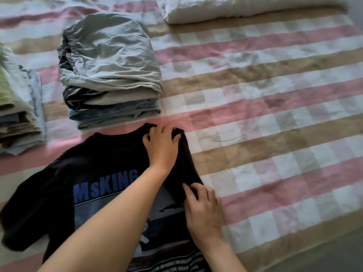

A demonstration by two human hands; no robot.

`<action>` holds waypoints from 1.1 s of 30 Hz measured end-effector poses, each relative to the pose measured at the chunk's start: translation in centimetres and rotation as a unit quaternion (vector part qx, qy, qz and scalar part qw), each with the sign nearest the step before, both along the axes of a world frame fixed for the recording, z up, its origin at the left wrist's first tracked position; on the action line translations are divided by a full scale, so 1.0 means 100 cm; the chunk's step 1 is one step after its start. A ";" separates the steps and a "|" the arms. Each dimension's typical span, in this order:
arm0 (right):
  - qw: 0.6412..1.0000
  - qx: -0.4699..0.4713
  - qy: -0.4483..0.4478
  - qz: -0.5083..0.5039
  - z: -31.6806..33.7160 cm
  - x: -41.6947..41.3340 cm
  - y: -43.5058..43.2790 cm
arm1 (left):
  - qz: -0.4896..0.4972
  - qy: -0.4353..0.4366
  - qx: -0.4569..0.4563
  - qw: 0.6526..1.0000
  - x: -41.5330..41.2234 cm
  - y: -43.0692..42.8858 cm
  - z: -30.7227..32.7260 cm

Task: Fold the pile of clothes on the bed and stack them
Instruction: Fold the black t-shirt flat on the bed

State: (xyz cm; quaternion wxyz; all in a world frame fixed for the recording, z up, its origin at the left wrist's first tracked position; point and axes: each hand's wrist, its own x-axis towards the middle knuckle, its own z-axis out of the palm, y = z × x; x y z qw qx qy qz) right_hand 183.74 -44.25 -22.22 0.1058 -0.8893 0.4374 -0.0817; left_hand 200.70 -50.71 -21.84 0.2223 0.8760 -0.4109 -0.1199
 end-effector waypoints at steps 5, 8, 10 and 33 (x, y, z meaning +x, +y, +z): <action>0.996 0.026 0.081 0.032 0.000 -0.004 0.009 | -0.175 -0.097 -0.100 0.975 -0.019 0.033 -0.009; 0.995 0.026 0.095 0.030 0.000 -0.006 0.012 | -0.192 -0.101 -0.049 0.975 -0.020 0.046 -0.017; 0.996 0.009 0.086 0.019 0.000 -0.006 0.014 | -0.116 -0.047 -0.011 0.992 -0.016 0.052 -0.014; 0.996 0.009 0.079 0.046 0.007 0.011 -0.014 | -0.241 -0.086 -0.014 0.967 -0.020 0.049 -0.005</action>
